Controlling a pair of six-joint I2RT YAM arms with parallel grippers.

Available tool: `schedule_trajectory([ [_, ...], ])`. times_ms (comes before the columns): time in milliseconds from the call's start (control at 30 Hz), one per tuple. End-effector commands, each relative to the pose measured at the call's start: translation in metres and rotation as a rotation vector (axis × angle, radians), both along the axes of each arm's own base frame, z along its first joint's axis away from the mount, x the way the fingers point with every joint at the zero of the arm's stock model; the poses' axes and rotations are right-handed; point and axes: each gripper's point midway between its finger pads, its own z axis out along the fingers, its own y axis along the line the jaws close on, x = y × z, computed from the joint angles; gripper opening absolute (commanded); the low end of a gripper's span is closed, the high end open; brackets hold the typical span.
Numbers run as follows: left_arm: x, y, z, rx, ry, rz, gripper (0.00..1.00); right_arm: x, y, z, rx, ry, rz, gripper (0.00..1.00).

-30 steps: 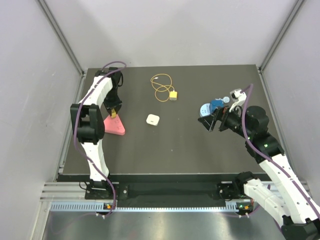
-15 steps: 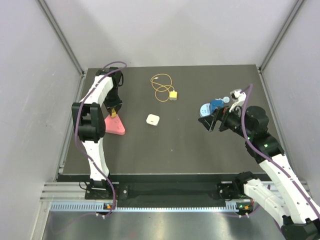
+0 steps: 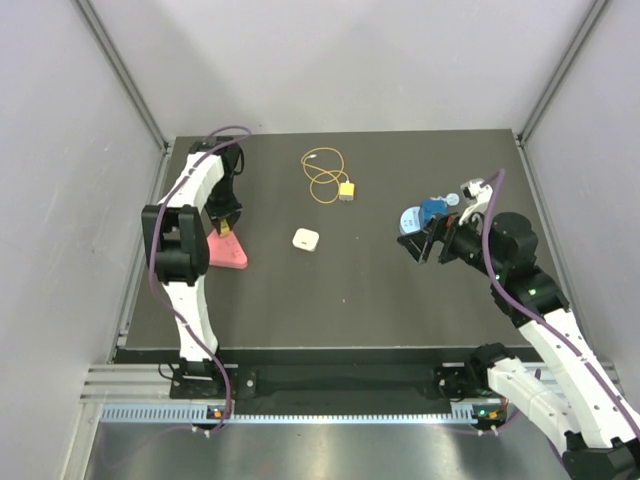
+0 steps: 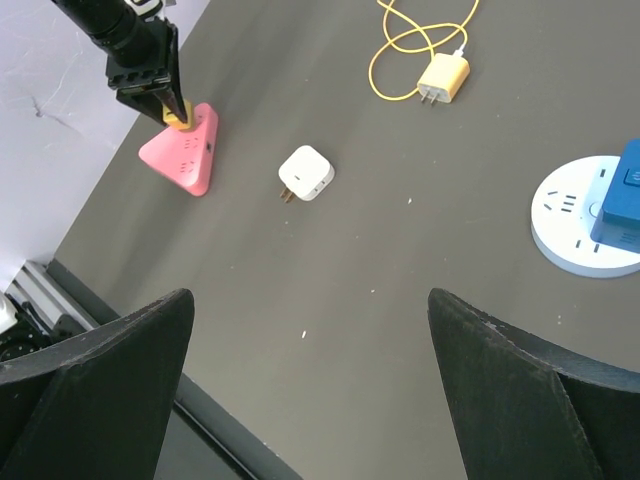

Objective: Insert the plug

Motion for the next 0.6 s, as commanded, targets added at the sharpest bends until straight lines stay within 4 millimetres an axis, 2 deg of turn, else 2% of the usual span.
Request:
schedule_trajectory([
  [0,-0.009,0.009,-0.029,0.008,0.051,0.018,0.00,0.000,-0.003,0.031,0.019,-0.087,-0.011,1.00],
  [100,-0.016,0.012,-0.038,0.004,0.070,0.032,0.00,0.000,-0.004,0.032,0.016,-0.092,-0.011,1.00],
  [233,-0.015,0.009,-0.046,-0.073,0.038,0.055,0.00,0.000,-0.005,0.031,0.008,-0.088,-0.016,1.00],
  [267,-0.016,0.019,-0.047,-0.086,0.037,0.085,0.00,0.000,-0.005,0.030,0.006,-0.087,-0.017,1.00],
  [333,-0.012,0.025,-0.044,-0.107,0.030,0.095,0.00,0.000,-0.006,0.028,0.003,-0.085,-0.021,1.00],
  [467,-0.004,0.035,-0.036,-0.117,0.018,0.099,0.00,0.001,-0.006,0.023,0.001,-0.074,-0.022,1.00],
  [567,0.001,0.038,-0.038,-0.163,0.021,0.114,0.00,0.001,-0.005,0.021,0.007,-0.069,-0.023,1.00],
])
